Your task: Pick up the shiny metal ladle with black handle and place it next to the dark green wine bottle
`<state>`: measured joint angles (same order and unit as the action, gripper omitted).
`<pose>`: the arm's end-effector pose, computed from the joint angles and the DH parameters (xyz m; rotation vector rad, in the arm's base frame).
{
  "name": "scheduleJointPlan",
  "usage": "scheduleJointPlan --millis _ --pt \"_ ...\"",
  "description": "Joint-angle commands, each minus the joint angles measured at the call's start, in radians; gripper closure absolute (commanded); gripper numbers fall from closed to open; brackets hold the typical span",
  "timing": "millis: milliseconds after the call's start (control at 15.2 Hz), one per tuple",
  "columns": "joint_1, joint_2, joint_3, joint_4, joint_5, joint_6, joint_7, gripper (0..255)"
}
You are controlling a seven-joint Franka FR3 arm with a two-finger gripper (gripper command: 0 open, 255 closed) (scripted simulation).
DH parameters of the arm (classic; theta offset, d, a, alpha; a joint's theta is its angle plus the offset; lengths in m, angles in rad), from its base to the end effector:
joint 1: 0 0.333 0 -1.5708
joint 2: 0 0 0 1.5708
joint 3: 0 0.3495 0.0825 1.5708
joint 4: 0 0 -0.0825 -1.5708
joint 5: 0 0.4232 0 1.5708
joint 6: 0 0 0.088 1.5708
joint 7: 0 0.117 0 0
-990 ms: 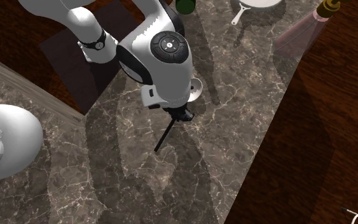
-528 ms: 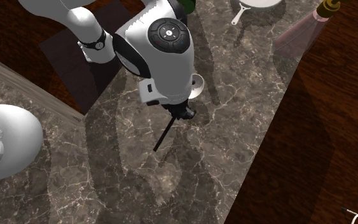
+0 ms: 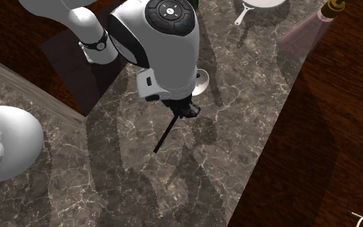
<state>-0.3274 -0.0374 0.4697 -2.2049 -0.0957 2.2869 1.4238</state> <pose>0.5620 0.0787 0.4080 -2.5537 1.7888 -0.2291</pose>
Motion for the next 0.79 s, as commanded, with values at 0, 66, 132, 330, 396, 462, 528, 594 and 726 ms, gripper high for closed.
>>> scheduleJointPlan --millis 0,66,132,330,396,462,528,594,726 --pt "-0.001 -0.015 -0.002 0.014 0.012 -0.027 -0.012 255" --pt "-0.001 -0.022 -0.003 0.021 0.016 -0.04 -0.016 255" --pt "-0.001 -0.028 -0.003 0.029 0.021 -0.053 -0.02 255" --pt "0.0 -0.045 -0.005 0.054 0.032 -0.093 -0.031 255" --pt "0.0 -0.05 -0.006 0.062 0.036 -0.106 -0.034 255" --pt "0.0 -0.055 -0.007 0.071 0.039 -0.119 -0.037 255" --pt "0.0 -0.06 -0.008 0.08 0.042 -0.132 -0.04 255" --pt "0.0 -0.064 -0.009 0.089 0.045 -0.145 -0.043 255" --pt "0.0 -0.072 -0.01 0.109 0.05 -0.171 -0.048 255"
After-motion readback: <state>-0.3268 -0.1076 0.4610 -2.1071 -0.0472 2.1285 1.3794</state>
